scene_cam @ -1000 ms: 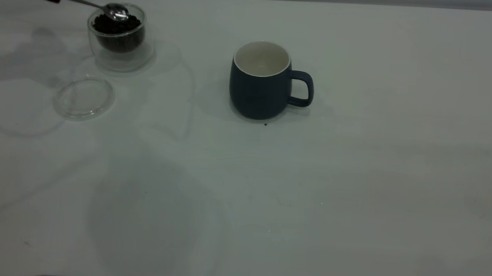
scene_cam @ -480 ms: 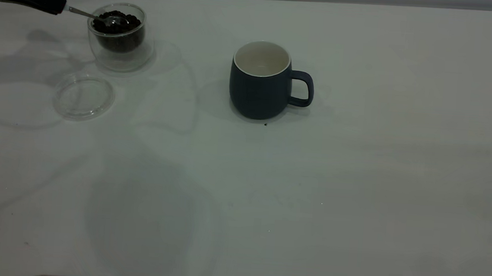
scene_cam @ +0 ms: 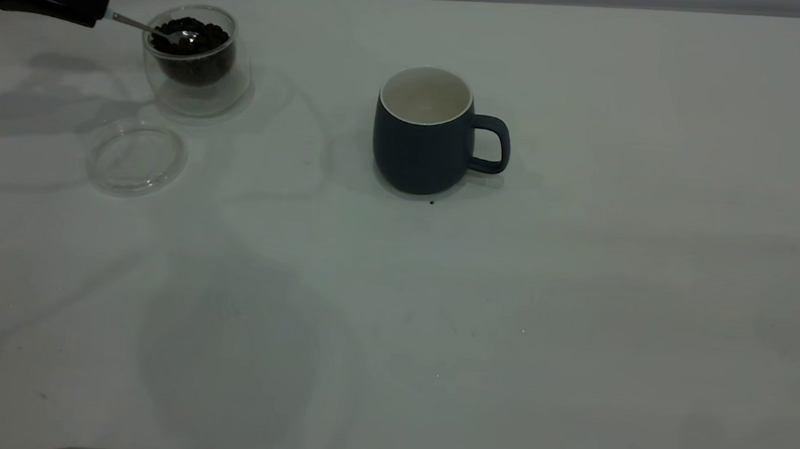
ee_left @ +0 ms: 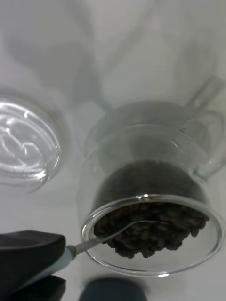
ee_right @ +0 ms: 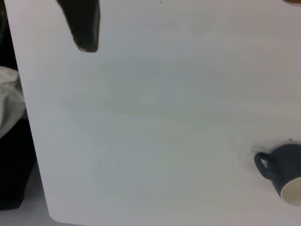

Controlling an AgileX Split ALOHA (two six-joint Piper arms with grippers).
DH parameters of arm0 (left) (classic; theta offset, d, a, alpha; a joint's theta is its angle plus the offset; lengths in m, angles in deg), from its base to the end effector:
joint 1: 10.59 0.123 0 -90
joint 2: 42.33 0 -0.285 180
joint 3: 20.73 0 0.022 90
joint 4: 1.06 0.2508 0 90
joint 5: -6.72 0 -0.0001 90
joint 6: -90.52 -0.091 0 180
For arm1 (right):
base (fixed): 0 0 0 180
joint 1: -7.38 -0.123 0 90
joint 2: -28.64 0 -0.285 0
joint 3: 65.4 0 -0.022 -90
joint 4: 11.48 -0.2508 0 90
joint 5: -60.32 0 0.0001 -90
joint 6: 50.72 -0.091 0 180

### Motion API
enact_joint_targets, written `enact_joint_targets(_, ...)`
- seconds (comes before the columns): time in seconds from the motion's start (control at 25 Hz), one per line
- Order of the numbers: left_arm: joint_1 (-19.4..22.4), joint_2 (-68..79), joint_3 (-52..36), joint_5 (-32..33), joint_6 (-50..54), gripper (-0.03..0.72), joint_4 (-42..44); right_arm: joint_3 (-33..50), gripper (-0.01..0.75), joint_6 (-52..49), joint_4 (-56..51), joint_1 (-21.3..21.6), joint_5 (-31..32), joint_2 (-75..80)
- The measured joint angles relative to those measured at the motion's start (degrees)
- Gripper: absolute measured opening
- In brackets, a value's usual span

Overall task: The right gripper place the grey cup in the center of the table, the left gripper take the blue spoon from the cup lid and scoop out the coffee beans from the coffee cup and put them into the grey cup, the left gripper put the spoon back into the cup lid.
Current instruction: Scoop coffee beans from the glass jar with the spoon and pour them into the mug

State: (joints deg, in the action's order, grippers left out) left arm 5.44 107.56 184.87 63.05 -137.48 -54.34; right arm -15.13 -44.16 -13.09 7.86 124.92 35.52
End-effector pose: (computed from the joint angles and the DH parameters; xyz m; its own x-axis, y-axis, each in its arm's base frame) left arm 0.4803 0.0748 0.0770 -0.9254 -0.1130 -0.3617 0.1324 0.7979 -0.5880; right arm -0.0069 0.0024 0.2637 -0.5220 -0.0979 -0.8473 -0.0669 0.9950 -0.0737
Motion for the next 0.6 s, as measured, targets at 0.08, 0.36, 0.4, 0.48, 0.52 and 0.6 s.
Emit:
enact_joint_targets(0.08,0.0,0.0,0.0,0.0,2.77,0.12,0.0,0.0,0.363,0.0,0.0,0.0,0.0,0.0)
enact_joint_targets(0.36,0.29,0.05,0.0,0.45,5.84,0.12,-2.77,0.0,0.363,0.0,0.0,0.0,0.0,0.0)
enact_joint_targets(0.4,0.5,0.05,0.0,1.09,5.84,0.12,-3.66,0.0,0.363,0.0,0.0,0.0,0.0,0.0)
enact_joint_targets(0.48,0.99,0.05,0.0,1.98,5.9,0.12,-5.03,0.0,0.363,0.0,0.0,0.0,0.0,0.0)
enact_joint_targets(0.52,1.19,0.05,0.0,2.46,5.96,0.12,-5.32,0.0,0.363,0.0,0.0,0.0,0.0,0.0)
enact_joint_targets(0.6,1.72,0.05,0.0,3.09,6.1,0.12,-5.45,0.0,0.363,0.0,0.0,0.0,0.0,0.0)
